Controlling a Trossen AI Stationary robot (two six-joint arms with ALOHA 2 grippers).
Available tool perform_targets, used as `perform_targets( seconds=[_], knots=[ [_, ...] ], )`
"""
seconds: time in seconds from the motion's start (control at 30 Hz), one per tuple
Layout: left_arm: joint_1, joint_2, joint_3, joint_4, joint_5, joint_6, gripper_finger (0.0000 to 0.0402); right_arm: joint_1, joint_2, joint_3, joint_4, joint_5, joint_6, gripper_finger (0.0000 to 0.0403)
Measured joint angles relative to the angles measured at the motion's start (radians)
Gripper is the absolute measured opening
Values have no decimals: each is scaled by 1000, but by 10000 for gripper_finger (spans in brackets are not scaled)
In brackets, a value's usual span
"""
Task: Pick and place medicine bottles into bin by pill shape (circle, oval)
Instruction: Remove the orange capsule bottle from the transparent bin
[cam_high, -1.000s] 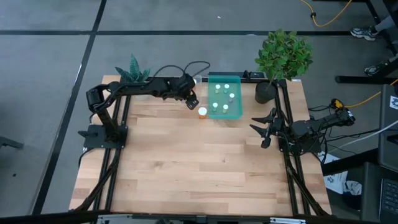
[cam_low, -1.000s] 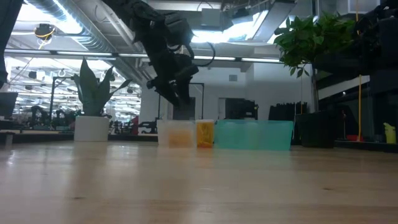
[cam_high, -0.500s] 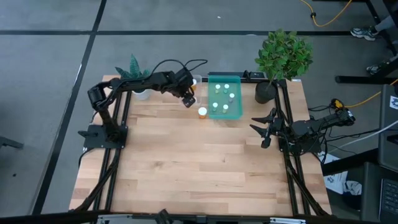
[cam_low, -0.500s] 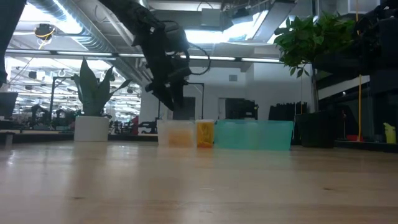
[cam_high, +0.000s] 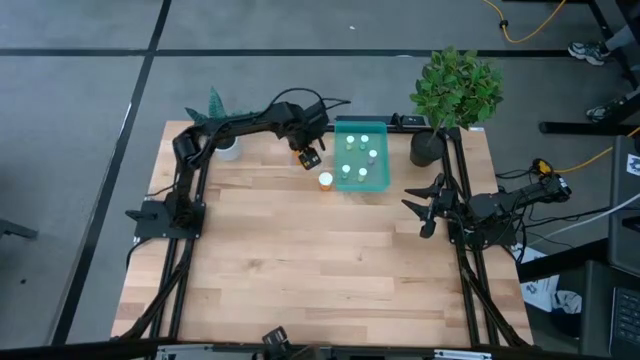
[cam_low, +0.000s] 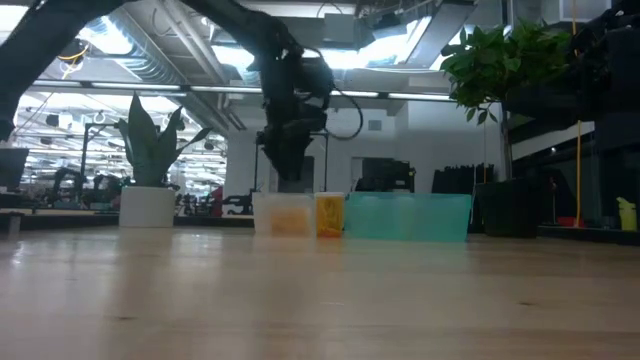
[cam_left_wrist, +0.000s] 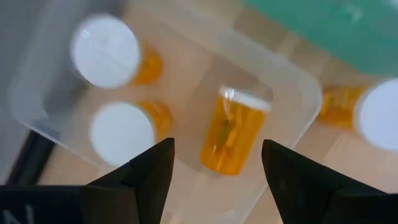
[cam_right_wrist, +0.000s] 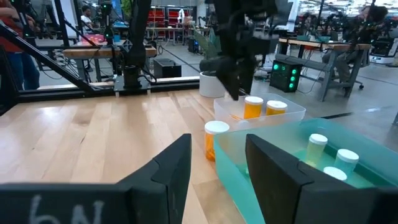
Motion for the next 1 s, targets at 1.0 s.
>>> perform_targets(
  seconds=[1.0],
  knots=[
    [50,115,0,-12,157,167,222,0,0,0,0,-8,-3,154]
  ],
)
